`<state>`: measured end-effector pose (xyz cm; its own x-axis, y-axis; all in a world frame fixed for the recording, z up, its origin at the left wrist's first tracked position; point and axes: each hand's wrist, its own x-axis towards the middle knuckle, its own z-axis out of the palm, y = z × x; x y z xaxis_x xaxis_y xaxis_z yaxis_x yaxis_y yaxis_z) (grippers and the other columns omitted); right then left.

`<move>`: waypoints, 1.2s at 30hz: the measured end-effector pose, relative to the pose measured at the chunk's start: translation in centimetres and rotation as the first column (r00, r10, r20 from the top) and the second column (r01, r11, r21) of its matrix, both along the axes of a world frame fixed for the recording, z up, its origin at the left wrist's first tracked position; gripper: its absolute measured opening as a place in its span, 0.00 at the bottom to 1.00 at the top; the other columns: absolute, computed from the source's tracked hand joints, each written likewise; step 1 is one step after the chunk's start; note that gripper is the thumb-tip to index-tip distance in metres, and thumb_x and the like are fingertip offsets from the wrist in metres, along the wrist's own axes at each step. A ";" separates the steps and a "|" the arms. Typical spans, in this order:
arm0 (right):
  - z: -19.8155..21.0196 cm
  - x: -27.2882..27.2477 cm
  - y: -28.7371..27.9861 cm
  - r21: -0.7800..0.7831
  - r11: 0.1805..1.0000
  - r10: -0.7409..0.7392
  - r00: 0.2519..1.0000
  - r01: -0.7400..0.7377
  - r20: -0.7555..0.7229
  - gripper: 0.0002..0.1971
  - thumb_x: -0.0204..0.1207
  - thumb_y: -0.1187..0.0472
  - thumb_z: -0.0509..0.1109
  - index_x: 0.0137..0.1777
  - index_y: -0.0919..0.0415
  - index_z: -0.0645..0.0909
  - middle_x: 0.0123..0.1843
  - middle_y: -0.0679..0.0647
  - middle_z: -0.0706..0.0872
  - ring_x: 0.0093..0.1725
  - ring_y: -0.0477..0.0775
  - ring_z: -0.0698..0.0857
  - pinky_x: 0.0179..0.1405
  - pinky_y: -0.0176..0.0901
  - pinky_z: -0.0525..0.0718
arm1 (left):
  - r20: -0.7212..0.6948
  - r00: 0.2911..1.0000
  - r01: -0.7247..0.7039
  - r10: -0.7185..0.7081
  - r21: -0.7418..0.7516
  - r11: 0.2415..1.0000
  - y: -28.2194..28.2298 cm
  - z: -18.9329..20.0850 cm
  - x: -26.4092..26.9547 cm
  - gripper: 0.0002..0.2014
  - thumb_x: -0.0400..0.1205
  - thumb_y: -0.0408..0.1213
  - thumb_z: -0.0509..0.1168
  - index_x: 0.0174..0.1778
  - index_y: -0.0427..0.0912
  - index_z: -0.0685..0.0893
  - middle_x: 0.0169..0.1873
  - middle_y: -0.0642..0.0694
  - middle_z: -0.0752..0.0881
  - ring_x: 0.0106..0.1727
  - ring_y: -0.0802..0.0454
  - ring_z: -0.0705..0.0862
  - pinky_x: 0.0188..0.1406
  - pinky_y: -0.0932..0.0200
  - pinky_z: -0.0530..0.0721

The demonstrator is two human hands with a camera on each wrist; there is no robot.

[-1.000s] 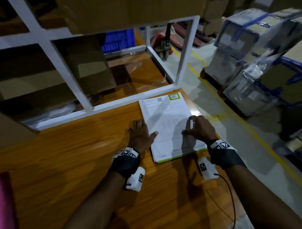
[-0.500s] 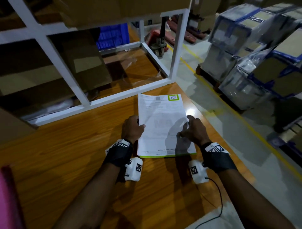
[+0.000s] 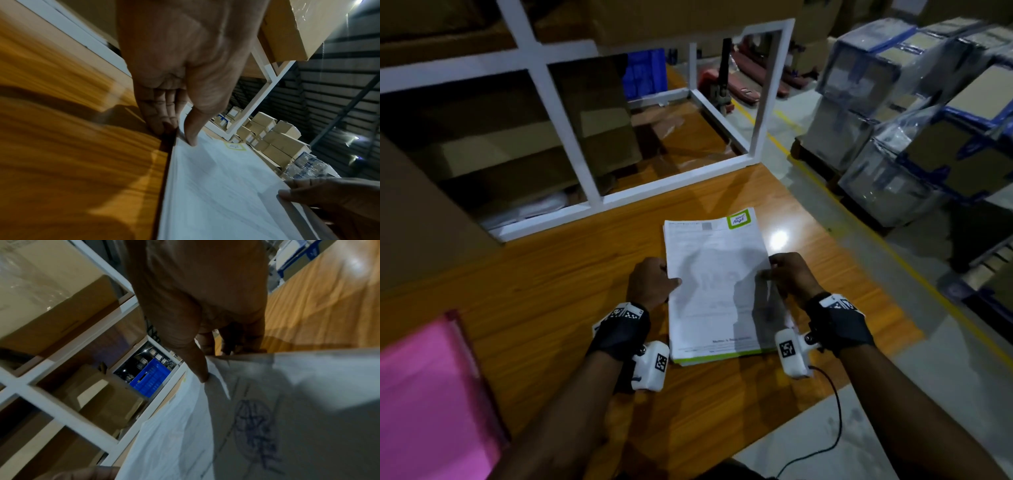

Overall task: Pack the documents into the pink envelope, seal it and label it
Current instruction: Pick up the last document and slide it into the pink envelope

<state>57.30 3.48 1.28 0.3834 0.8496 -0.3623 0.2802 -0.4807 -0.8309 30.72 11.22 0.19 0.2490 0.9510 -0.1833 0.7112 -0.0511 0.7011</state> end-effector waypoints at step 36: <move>4.3 -13.8 3.3 0.553 0.784 0.309 0.950 -0.284 0.050 0.12 0.82 0.68 0.67 0.63 0.67 0.83 0.54 0.57 0.90 0.48 0.54 0.87 0.42 0.46 0.82 | 0.415 0.904 -0.258 0.107 0.330 0.908 -3.4 7.7 -12.5 0.18 0.84 0.32 0.64 0.71 0.44 0.77 0.64 0.49 0.85 0.62 0.50 0.85 0.51 0.55 0.89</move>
<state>43.50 6.75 5.55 0.0755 0.9795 0.1870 0.2931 0.1575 -0.9430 18.20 7.78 7.91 0.0419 0.9644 0.2612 0.4166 -0.2545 0.8727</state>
